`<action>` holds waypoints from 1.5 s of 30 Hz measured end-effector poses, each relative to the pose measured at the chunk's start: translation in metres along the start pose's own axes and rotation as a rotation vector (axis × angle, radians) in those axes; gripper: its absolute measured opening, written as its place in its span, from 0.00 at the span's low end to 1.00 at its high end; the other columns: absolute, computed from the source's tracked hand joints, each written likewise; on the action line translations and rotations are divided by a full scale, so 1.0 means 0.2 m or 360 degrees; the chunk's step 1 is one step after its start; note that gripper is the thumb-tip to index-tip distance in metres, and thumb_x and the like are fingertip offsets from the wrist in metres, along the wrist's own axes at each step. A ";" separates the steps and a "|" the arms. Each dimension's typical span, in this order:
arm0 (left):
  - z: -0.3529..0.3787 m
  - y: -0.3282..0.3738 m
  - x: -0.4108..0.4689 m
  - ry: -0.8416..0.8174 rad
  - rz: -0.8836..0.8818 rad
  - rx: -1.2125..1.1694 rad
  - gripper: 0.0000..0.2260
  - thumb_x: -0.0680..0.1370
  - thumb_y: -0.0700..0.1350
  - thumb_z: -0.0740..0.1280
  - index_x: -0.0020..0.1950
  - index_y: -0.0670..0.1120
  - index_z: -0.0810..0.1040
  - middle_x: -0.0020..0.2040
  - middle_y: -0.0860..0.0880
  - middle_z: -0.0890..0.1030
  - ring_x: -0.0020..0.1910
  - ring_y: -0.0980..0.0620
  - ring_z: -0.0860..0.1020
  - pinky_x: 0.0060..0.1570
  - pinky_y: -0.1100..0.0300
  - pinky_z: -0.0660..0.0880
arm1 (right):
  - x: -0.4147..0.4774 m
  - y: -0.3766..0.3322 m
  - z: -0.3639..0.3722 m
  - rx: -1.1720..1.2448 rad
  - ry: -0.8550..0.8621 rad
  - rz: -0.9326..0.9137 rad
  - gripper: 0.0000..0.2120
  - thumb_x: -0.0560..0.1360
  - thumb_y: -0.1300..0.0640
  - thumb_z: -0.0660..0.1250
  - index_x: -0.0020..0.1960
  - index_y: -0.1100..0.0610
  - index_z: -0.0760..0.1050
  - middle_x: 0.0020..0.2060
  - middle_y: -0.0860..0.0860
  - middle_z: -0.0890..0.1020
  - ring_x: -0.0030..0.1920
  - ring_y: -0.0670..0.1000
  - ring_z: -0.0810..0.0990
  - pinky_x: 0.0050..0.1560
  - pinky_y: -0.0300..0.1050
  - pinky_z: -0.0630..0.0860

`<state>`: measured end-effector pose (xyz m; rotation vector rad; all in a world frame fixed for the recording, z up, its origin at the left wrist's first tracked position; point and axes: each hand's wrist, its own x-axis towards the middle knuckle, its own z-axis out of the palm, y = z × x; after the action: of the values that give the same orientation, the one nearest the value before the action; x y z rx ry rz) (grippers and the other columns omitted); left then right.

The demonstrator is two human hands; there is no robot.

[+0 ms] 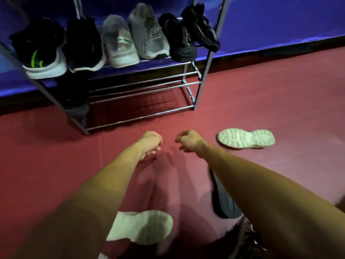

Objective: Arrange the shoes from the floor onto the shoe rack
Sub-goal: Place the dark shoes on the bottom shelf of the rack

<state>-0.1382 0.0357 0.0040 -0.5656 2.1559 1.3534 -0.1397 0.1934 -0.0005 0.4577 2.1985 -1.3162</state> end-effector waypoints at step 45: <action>0.46 -0.02 -0.07 -0.0007 -0.0331 -0.0211 0.23 0.78 0.67 0.57 0.60 0.50 0.70 0.50 0.45 0.80 0.40 0.50 0.77 0.37 0.61 0.72 | 0.06 0.35 -0.34 -0.0274 0.0056 0.0064 0.14 0.71 0.44 0.74 0.43 0.55 0.77 0.44 0.57 0.85 0.44 0.58 0.83 0.50 0.52 0.82</action>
<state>-0.1057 0.1183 -0.0232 -0.8134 1.9525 1.3863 -0.1293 0.2862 -0.0316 0.4594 2.2957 -1.0943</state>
